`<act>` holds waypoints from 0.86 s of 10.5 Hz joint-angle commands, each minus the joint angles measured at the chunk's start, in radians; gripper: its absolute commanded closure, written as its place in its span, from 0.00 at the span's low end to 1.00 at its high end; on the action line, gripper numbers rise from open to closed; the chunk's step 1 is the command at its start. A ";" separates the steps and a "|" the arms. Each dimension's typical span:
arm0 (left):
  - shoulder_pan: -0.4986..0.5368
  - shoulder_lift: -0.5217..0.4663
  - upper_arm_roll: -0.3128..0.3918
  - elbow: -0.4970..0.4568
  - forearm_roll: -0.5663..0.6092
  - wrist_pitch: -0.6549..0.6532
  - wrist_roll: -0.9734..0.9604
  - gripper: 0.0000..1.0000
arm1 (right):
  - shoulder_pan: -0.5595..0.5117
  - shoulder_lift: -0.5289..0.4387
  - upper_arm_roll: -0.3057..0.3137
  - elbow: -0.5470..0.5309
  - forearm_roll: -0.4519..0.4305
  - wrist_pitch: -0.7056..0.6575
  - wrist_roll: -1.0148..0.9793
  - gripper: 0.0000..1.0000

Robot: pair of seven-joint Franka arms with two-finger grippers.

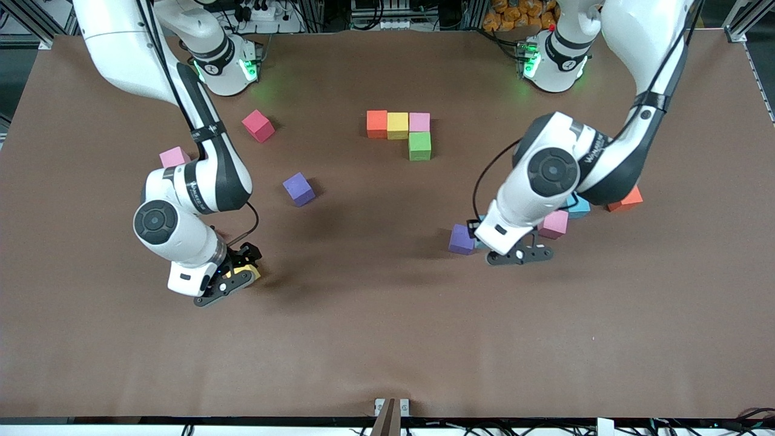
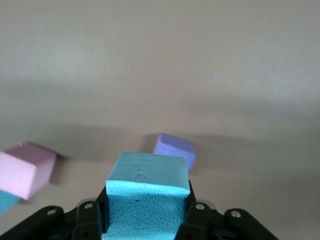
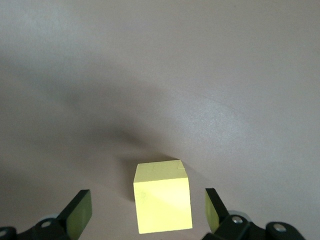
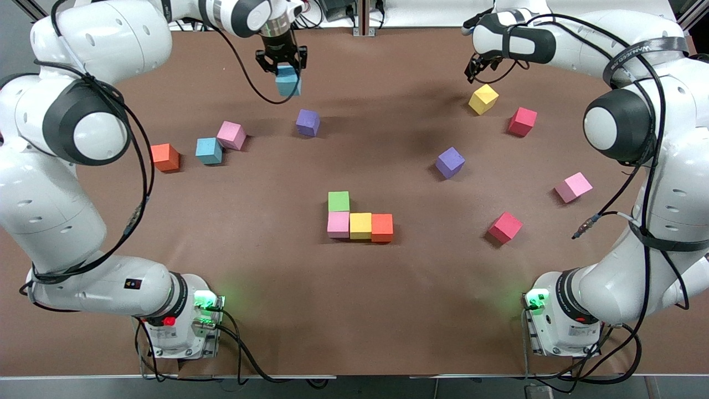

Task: Form number 2 with 11 blocks
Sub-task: 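Grasp the yellow cube with the right gripper while the left gripper carries cyan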

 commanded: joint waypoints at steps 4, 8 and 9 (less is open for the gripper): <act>-0.031 -0.016 -0.084 -0.023 -0.004 -0.023 -0.253 0.87 | -0.011 0.016 0.018 -0.048 -0.001 -0.009 -0.209 0.00; -0.088 -0.010 -0.086 -0.016 -0.018 -0.018 -0.301 0.89 | -0.051 0.027 0.018 -0.042 0.000 -0.018 -0.256 0.00; -0.090 -0.007 -0.086 -0.019 -0.022 -0.012 -0.304 0.89 | -0.069 0.039 0.018 -0.039 -0.001 -0.014 -0.260 0.00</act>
